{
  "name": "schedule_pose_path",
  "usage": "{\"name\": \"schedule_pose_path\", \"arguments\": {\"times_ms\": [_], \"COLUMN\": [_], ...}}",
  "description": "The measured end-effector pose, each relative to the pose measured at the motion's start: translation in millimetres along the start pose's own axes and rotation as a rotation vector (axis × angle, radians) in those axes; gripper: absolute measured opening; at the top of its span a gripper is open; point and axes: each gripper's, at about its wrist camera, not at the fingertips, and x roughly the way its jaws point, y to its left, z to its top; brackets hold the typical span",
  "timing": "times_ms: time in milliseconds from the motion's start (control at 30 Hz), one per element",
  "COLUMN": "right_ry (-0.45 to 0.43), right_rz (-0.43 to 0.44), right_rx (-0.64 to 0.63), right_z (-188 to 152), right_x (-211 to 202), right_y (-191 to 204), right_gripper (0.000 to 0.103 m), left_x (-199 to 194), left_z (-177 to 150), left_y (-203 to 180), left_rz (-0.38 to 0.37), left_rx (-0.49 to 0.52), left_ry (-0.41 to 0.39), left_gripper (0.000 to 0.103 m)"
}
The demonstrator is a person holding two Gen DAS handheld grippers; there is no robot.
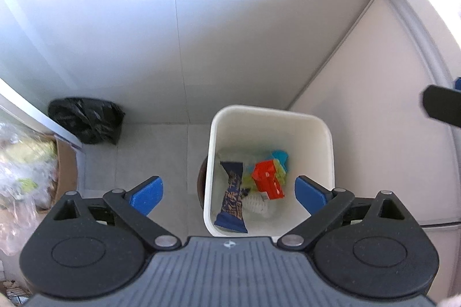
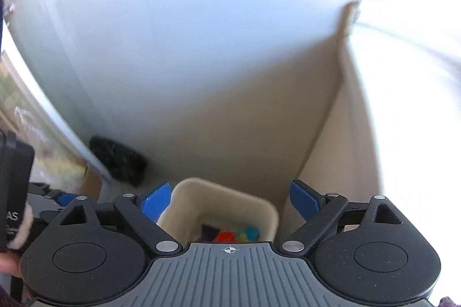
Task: Collect trash
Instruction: 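Raise both open tools from the bin back toward the counter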
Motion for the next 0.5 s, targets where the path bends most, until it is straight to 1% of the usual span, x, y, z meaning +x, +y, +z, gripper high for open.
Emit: {"name": "schedule_pose_path", "arguments": {"times_ms": [133,300,367,500], "right_ry": [-0.081,-0.184,-0.216,-0.246], "right_rz": [-0.06,-0.098,-0.119,-0.176], "right_rx": [0.004,0.001,0.024,0.11], "right_z": [0.9,-12.8,-21.8,-40.9], "right_x": [-36.3,-84.6,-103.8,-132.0], "right_y": [-16.3,-37.8,-48.5,-79.1], "right_gripper": [0.093,0.096,0.096,0.097], "left_x": [-15.4,-40.2,-51.7,-69.5], "left_z": [3.9,10.8,13.5,19.5], "left_y": [-6.6,-22.8,-32.1,-54.8], "left_rz": [-0.005,-0.021,-0.032,-0.059], "left_rx": [0.004,0.043,0.068,0.13], "left_ry": [-0.036,-0.108,-0.144,-0.215], "left_gripper": [0.098,0.098,0.099,0.101]}}
